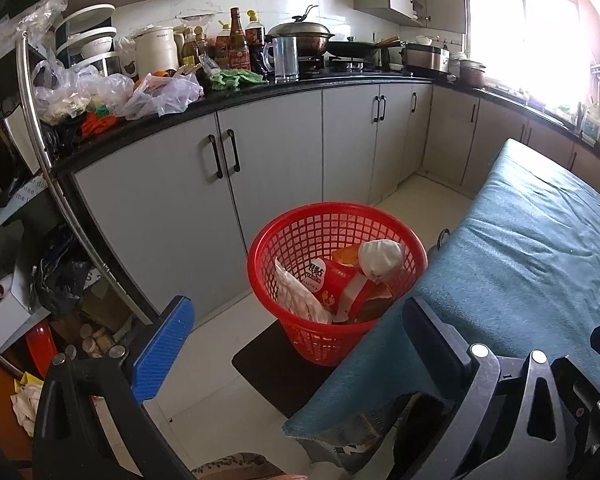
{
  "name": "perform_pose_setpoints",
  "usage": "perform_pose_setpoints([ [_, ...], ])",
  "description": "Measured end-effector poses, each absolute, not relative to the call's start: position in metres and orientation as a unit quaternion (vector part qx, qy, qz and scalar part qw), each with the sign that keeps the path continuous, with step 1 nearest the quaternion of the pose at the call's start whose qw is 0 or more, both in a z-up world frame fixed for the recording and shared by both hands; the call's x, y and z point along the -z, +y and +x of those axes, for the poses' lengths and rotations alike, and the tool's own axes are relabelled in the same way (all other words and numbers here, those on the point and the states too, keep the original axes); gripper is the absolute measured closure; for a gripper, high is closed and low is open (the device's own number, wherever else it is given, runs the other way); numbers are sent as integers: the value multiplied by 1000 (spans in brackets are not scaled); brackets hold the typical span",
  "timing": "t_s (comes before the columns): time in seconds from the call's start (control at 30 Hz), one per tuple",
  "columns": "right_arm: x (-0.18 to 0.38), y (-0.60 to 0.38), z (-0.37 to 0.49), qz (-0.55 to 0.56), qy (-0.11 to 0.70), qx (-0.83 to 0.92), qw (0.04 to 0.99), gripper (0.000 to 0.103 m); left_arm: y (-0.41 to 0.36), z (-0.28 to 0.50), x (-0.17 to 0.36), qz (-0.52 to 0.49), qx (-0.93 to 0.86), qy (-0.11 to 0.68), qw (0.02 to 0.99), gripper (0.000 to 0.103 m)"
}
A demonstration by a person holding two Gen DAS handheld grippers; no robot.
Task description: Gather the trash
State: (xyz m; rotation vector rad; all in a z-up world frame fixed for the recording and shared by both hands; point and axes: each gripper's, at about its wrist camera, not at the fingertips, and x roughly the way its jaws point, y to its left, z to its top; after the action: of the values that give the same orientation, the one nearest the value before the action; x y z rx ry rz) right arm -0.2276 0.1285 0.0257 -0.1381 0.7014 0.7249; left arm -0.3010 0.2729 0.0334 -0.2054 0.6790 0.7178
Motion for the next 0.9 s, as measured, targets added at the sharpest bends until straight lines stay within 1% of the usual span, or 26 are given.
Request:
perform_pose_setpoints([
  [0.9, -22, 135, -222, -66, 339, -343, 874, 23, 283, -301, -24, -105, -344, 337, 870, 0],
])
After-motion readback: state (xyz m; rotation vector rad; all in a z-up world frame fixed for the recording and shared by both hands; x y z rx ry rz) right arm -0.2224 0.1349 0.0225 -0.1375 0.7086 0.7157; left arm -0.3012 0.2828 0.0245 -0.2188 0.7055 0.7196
